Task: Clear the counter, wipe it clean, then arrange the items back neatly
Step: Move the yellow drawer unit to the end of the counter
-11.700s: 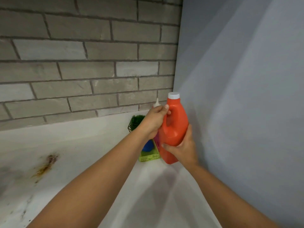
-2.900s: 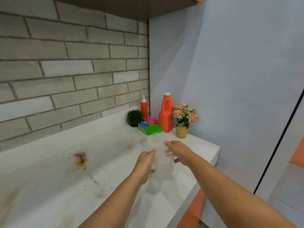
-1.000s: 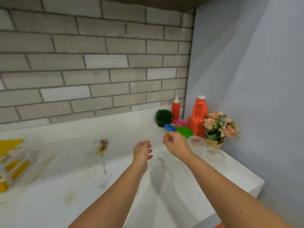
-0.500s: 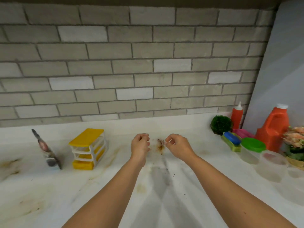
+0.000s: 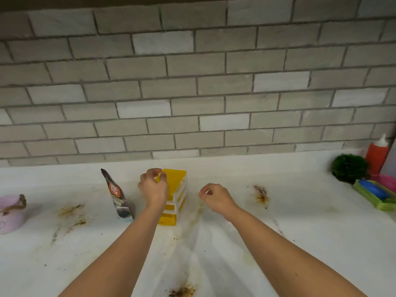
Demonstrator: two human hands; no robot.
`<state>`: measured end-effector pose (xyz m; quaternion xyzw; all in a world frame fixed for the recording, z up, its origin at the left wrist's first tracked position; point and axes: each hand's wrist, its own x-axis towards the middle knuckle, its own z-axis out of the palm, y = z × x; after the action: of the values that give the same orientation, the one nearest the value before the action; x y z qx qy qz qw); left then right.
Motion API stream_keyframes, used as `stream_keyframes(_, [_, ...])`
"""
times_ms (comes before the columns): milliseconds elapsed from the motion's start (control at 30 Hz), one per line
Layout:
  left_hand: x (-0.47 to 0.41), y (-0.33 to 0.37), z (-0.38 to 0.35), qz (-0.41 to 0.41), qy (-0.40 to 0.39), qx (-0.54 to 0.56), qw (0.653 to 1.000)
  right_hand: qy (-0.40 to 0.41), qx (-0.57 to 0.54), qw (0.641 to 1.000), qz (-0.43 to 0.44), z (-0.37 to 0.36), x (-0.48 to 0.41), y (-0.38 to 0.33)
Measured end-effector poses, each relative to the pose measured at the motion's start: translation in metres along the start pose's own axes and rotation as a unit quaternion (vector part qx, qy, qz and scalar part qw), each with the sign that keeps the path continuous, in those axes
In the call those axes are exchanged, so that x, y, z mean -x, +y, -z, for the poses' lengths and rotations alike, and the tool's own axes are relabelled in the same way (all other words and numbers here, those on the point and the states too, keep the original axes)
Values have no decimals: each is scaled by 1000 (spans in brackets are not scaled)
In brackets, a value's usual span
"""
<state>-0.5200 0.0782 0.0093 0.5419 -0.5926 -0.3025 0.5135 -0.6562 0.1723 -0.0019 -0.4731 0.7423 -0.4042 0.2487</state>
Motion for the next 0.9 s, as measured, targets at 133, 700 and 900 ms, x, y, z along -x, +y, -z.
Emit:
stream_keyframes(133, [-24,-24,11,48,-18,-22,998,-36,-2,999,-24,-30,-14,-12])
stream_keyframes(700, [-19,-30,-2,189,-157,115,963,-21,-95,994,-46,-62,-21,-25])
stream_keyframes(900, [11,3,-21,142,-199,144,959,66,-116,990,-37,-17,-1,-10])
